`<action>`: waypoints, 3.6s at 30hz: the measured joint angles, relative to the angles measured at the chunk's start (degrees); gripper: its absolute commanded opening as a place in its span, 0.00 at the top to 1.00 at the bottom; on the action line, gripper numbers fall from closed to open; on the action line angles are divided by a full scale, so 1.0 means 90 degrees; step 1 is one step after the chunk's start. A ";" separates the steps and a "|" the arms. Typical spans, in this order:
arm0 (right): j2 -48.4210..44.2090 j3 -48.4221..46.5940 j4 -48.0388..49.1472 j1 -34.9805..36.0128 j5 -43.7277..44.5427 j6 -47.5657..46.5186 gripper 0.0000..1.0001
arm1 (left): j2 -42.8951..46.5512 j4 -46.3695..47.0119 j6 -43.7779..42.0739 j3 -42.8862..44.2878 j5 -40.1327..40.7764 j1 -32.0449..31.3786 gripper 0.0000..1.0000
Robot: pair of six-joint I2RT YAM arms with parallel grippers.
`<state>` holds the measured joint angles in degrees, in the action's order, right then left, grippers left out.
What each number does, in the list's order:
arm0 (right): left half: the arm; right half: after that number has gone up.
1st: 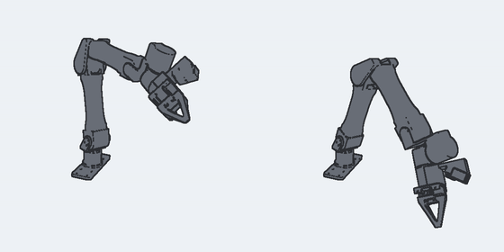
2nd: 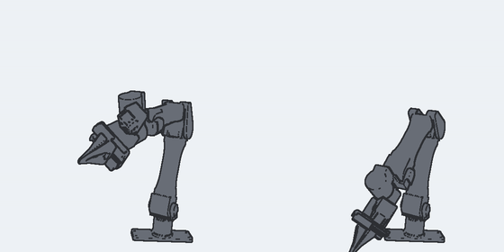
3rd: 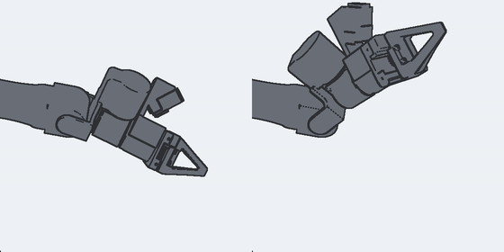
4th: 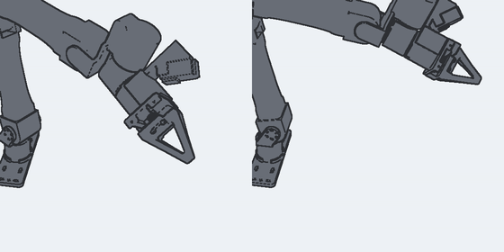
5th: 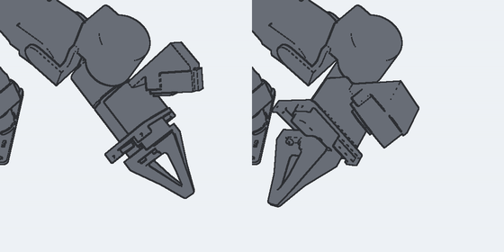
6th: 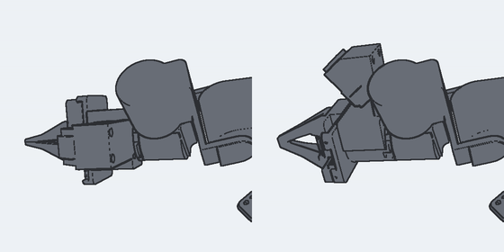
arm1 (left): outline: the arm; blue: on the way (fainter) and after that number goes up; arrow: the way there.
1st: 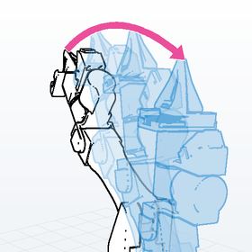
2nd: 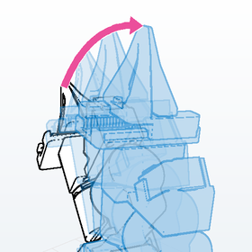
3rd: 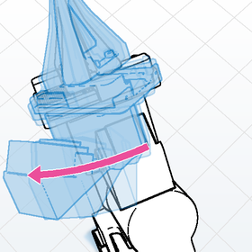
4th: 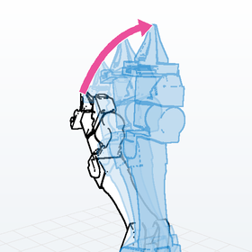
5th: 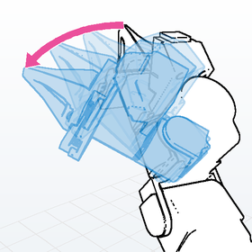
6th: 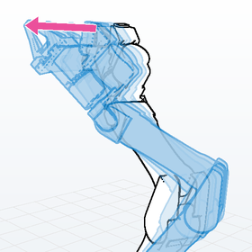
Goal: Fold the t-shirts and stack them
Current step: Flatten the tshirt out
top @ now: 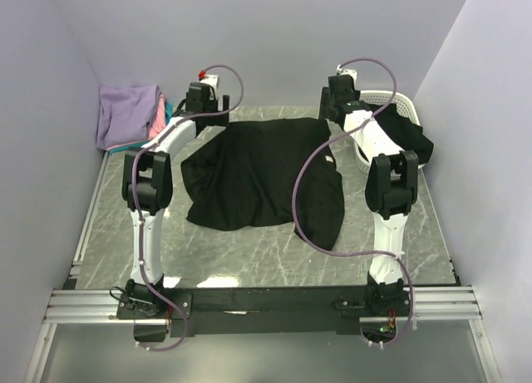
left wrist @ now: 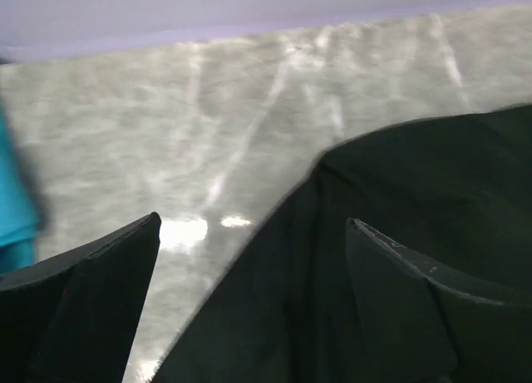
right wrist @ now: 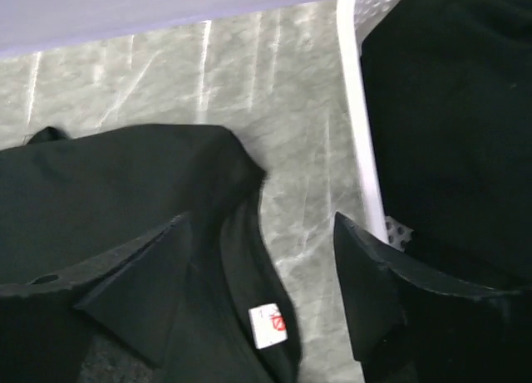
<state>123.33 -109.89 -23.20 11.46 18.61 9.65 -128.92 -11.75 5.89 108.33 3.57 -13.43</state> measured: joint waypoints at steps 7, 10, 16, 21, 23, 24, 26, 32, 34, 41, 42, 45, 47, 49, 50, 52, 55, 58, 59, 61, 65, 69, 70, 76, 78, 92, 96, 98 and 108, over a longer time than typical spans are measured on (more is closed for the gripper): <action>-0.0930 0.1423 0.0270 0.0109 -0.0542 0.0138 0.20 | 0.0782 0.0231 0.0097 -0.1540 0.0172 -0.0022 0.01; -0.1467 0.1761 0.0209 0.0175 -0.0801 0.0221 0.20 | 0.1418 0.0124 0.0311 -0.2195 0.0024 -0.0070 0.01; -0.2295 0.2096 0.0279 0.0253 -0.1137 0.0376 0.21 | 0.2633 0.0357 0.0729 -0.3490 -0.0102 -0.0087 0.00; -0.2351 0.2249 0.0272 0.0257 -0.1285 0.0476 0.23 | 0.2463 0.0457 0.0947 -0.3621 -0.0153 -0.0090 0.05; -0.2351 0.2344 0.0231 0.0279 -0.1345 0.0493 0.23 | 0.2300 0.0508 0.0998 -0.3643 -0.0175 -0.0095 0.08; -0.2351 0.2375 0.0192 0.0284 -0.1365 0.0495 0.23 | 0.2225 0.0517 0.1018 -0.3648 -0.0194 -0.0095 0.12; -0.2351 0.2419 0.0170 0.0289 -0.1394 0.0495 0.24 | 0.2028 0.0559 0.1086 -0.3648 -0.0214 -0.0104 0.16; -0.2351 0.2465 0.0146 0.0301 -0.1416 0.0493 0.25 | 0.1588 0.0559 0.1151 -0.3636 -0.0216 -0.0114 0.29; -0.2351 0.2465 0.0148 0.0301 -0.1426 0.0493 0.27 | 0.1535 0.0559 0.1154 -0.3623 -0.0177 -0.0114 0.34; -0.2351 0.2616 0.0192 0.0318 -0.1583 0.0493 0.31 | 0.1518 0.0542 0.1110 -0.3373 0.0051 -0.0119 0.24; -0.2351 0.2669 0.0197 0.0323 -0.1600 0.0493 0.31 | 0.1518 0.0546 0.1112 -0.3330 0.0087 -0.0119 0.23; -0.2351 0.2788 0.0170 0.0328 -0.1656 0.0493 0.31 | 0.1520 0.0576 0.1107 -0.3293 0.0134 -0.0119 0.23; -0.2351 0.2810 0.0163 0.0330 -0.1683 0.0493 0.32 | 0.1520 0.0563 0.1103 -0.3293 0.0141 -0.0119 0.26; -0.2351 0.2810 0.0172 0.0333 -0.1698 0.0493 0.32 | 0.1520 0.0566 0.1098 -0.3293 0.0141 -0.0119 0.31; -0.2351 0.2810 0.0172 0.0335 -0.1698 0.0493 0.32 | 0.1520 0.0563 0.1103 -0.3293 0.0141 -0.0119 0.34; -0.2351 0.2810 0.0172 0.0340 -0.1702 0.0493 0.32 | 0.1520 0.0563 0.1115 -0.3293 0.0141 -0.0119 0.37; -0.2351 0.2812 0.0175 0.0345 -0.1719 0.0493 0.32 | 0.1520 0.0610 0.1127 -0.3293 0.0136 -0.0119 0.39; -0.2351 0.2854 0.0177 0.0359 -0.1741 0.0493 0.32 | 0.1520 0.0622 0.1158 -0.3293 0.0134 -0.0119 0.45; -0.2351 0.2868 0.0177 0.0364 -0.1744 0.0491 0.32 | 0.1520 0.0622 0.1166 -0.3293 0.0136 -0.0119 0.46; -0.2351 0.2873 0.0158 0.0369 -0.1749 0.0491 0.32 | 0.1518 0.0619 0.1171 -0.3293 0.0136 -0.0119 0.49; -0.2351 0.2873 0.0158 0.0372 -0.1749 0.0488 0.33 | 0.1481 0.0617 0.1197 -0.3288 0.0143 -0.0119 0.68; -0.2351 0.2873 0.0153 0.0374 -0.1746 0.0481 0.33 | 0.1304 0.0573 0.1173 -0.3186 0.0148 -0.0119 0.81; -0.2351 0.2873 0.0153 0.0374 -0.1744 0.0474 0.33 | 0.1246 0.0561 0.1173 -0.3147 0.0148 -0.0119 0.87; -0.2351 0.2873 0.0148 0.0374 -0.1746 0.0459 0.34 | 0.1054 0.0430 0.1141 -0.2948 0.0155 -0.0119 0.99; -0.2351 0.2873 0.0148 0.0374 -0.1746 0.0457 0.34 | 0.1054 0.0306 0.1095 -0.2888 0.0185 -0.0119 0.99; -0.2351 0.3109 0.0124 0.0379 -0.1855 0.0442 0.38 | 0.1107 -0.1069 0.0024 -0.0362 0.1083 0.0393 0.99; -0.2351 0.3172 0.0104 0.0379 -0.1846 0.0442 0.37 | 0.0733 -0.1277 -0.0245 0.0544 0.1282 0.0716 0.91; -0.2351 0.3174 0.0104 0.0379 -0.1809 0.0444 0.35 | 0.0369 -0.1336 -0.0345 0.1025 0.1379 0.0816 0.26; -0.2443 0.3441 0.0087 0.0379 -0.1739 0.0495 0.33 | -0.0799 -0.1571 -0.0576 0.1396 0.1654 0.0877 0.00</action>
<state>101.34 -78.91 -22.41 14.87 2.96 14.11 -136.11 -25.89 0.71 120.90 18.46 -5.54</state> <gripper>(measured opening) 0.673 0.993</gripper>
